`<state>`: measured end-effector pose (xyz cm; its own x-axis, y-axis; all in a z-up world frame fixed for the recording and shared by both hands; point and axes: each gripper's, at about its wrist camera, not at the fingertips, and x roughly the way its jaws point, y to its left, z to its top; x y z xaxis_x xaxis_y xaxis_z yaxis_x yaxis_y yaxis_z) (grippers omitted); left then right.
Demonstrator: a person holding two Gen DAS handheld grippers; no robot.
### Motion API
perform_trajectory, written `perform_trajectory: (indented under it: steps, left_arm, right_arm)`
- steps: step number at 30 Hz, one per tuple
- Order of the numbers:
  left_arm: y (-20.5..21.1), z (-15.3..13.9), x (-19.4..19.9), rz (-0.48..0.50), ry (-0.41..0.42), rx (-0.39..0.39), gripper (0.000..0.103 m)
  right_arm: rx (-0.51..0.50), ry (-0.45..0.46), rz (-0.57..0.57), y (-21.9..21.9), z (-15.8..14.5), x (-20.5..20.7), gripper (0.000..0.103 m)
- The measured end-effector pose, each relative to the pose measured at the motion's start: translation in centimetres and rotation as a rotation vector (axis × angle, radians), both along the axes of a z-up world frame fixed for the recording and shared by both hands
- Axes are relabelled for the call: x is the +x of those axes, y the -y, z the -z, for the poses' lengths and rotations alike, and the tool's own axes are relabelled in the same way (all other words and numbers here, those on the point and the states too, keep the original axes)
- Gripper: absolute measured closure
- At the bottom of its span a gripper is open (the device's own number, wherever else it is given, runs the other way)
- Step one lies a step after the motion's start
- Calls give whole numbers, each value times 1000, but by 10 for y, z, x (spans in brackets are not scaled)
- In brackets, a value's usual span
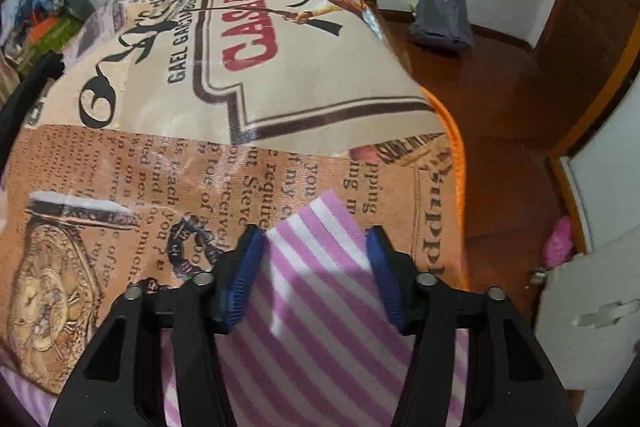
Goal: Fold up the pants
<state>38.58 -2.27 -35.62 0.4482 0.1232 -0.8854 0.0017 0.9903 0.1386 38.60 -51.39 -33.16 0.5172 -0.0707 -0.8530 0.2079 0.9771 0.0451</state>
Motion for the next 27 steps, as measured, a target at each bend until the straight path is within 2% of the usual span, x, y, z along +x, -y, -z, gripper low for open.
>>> perform_trajectory:
  steps: [2,5,8,12,17,21,27]
  left_arm:
    - [0,-2,-1,2,-5,1,39]
    - [3,-11,-4,10,-6,-1,39]
    - [9,-28,-15,32,6,-38,39]
    - [32,-56,-40,111,38,-56,39]
    - [73,-78,-80,232,60,-71,39]
    - [100,-82,-111,302,45,-78,39]
    - [122,-77,-153,355,8,-62,39]
  right_arm:
    - [-3,-6,-14,1,-2,-1,93]
    - [-20,0,-15,0,-9,-10,94]
    - [-15,44,12,4,-25,-27,95]
    - [-11,111,32,3,-55,-56,95]
    - [-1,197,51,4,-101,-104,95]
    - [4,239,67,8,-124,-116,95]
    - [13,274,86,14,-139,-149,95]
